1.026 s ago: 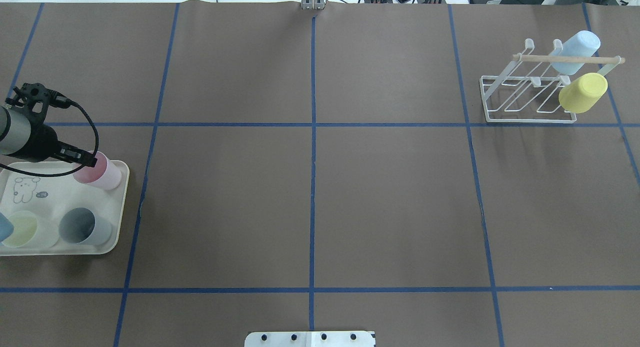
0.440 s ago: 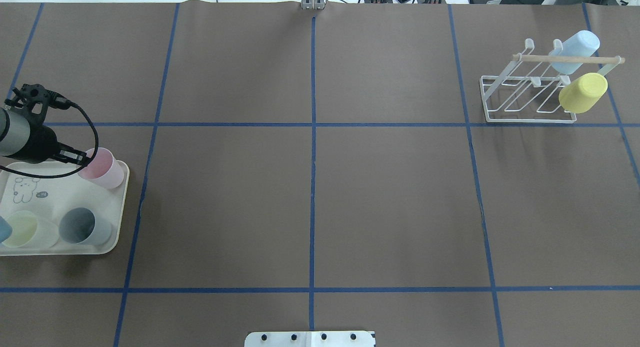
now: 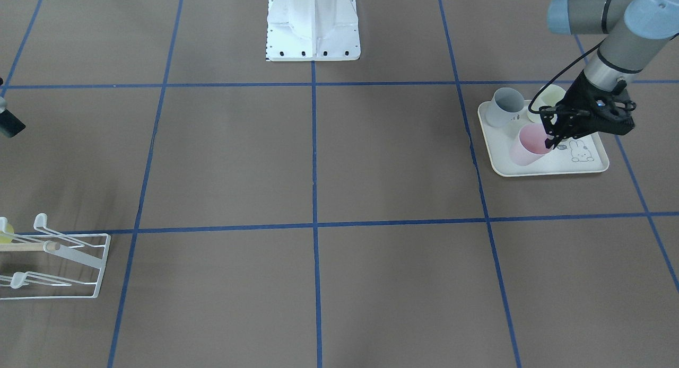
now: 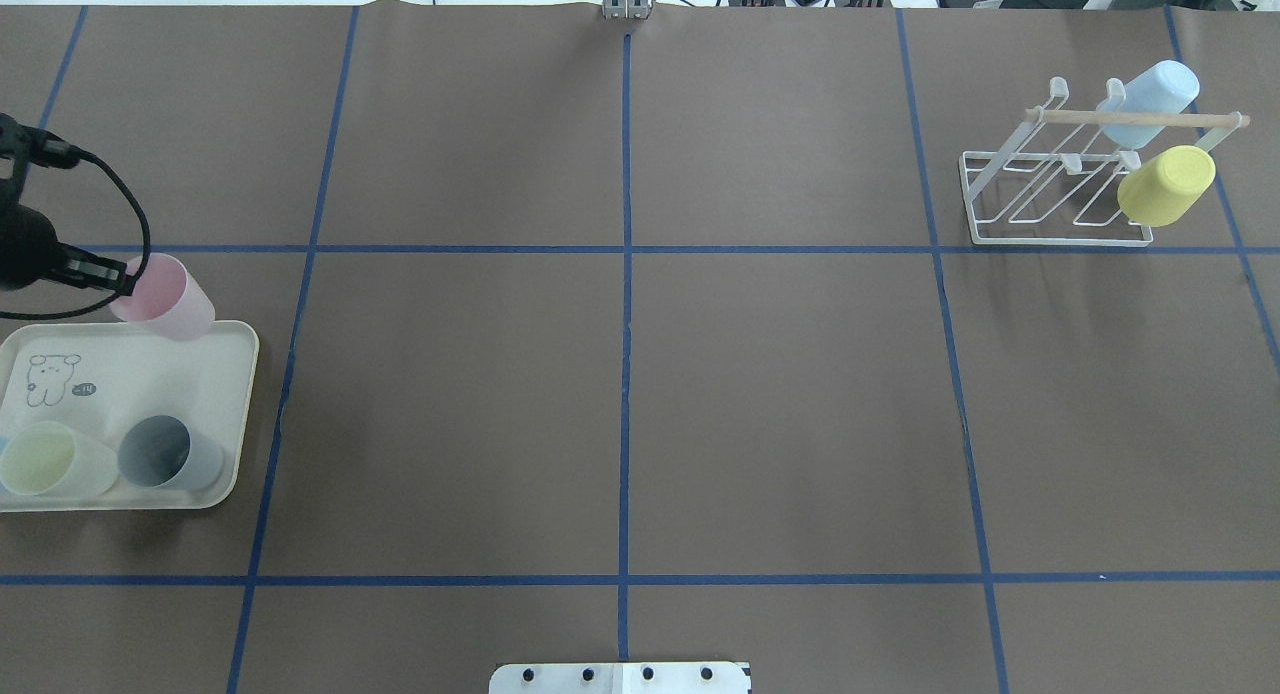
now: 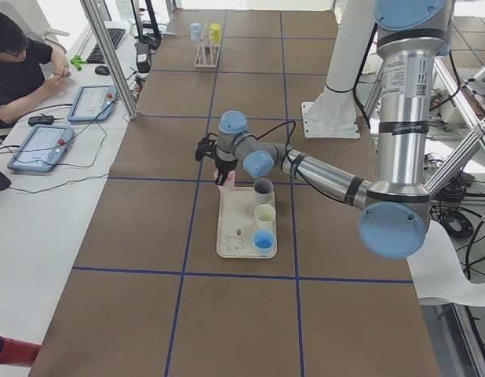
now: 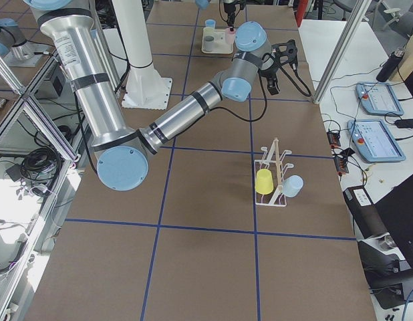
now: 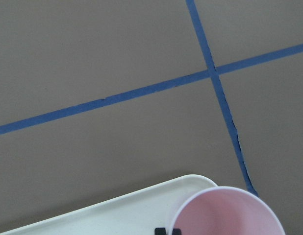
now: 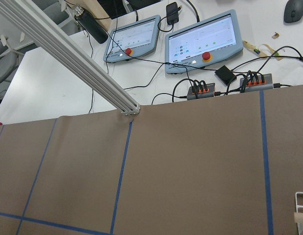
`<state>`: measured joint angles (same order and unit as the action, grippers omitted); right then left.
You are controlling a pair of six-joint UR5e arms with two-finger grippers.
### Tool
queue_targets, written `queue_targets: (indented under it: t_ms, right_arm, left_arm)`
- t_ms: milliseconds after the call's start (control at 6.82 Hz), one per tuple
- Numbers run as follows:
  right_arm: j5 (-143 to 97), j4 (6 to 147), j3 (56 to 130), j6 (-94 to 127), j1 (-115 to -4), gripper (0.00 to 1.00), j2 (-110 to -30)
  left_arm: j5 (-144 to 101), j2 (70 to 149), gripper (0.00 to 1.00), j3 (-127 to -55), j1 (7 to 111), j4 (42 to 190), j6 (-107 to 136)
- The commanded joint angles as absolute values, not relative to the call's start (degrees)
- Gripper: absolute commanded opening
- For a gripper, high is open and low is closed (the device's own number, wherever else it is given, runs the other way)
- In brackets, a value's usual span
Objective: Transfer IKEA cup to right arm and place on rack
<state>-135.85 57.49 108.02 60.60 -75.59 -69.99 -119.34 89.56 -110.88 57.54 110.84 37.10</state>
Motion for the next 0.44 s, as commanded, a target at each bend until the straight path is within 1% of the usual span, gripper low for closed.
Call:
queue_targets:
  t_ms: [0,293]
  right_arm:
    - [-136.23,57.48,108.28,60.73,-75.32,1.00,-69.61]
    - [-136.14,56.61,108.02,65.71,-73.66,1.00,-67.43]
  left_arm:
    - [-119.01,92.26,0.00,-112.76,63.00,109.25,45.19]
    - [-118.83,100.42,0.00,-112.59,62.76,109.86,70.09]
